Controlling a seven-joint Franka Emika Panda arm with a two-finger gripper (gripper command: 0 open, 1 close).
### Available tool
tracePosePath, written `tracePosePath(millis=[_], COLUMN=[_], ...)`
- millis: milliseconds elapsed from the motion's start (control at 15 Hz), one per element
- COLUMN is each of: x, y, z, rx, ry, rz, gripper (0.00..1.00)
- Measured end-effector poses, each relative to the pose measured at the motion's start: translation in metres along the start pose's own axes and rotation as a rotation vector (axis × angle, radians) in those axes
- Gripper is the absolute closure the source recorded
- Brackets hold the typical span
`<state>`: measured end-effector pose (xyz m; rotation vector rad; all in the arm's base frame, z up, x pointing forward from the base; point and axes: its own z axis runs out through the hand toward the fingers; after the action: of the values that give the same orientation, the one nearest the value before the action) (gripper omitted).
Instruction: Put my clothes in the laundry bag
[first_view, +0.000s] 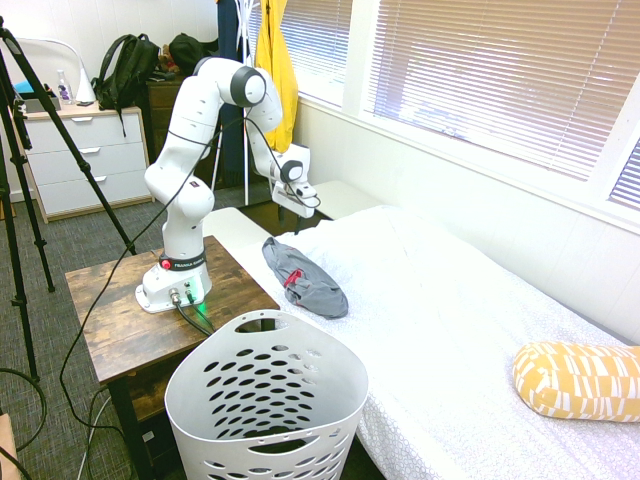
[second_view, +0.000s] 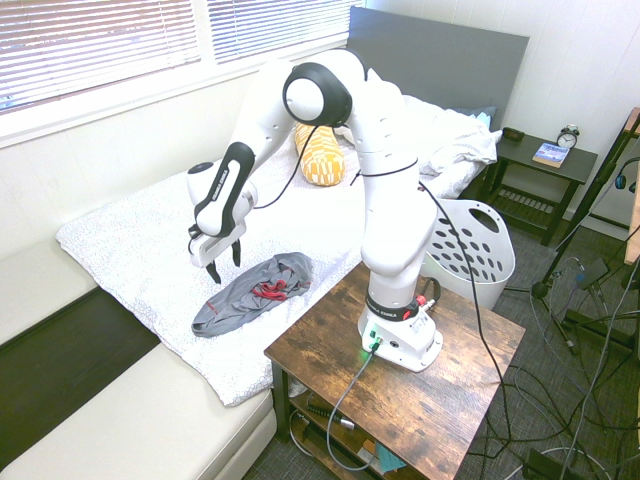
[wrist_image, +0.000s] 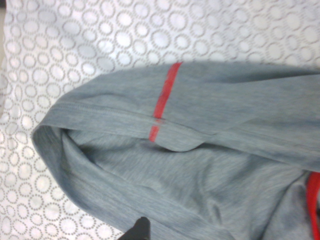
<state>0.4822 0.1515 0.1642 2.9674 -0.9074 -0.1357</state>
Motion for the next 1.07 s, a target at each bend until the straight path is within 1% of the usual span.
tracePosePath(millis=[133, 400, 667, 1067], x=[-0.005, 0.0, 0.01, 0.011], y=[-0.006, 0.004, 0.013, 0.029], z=[0.031, 0.08, 0.106, 0.146], rx=[-0.025, -0.084, -0.106, -0.166], ry=[-0.01, 0.0, 0.028, 0.053], rz=[-0.019, -0.027, -0.038, -0.056], gripper=[0.0, 0.0, 0.0, 0.0])
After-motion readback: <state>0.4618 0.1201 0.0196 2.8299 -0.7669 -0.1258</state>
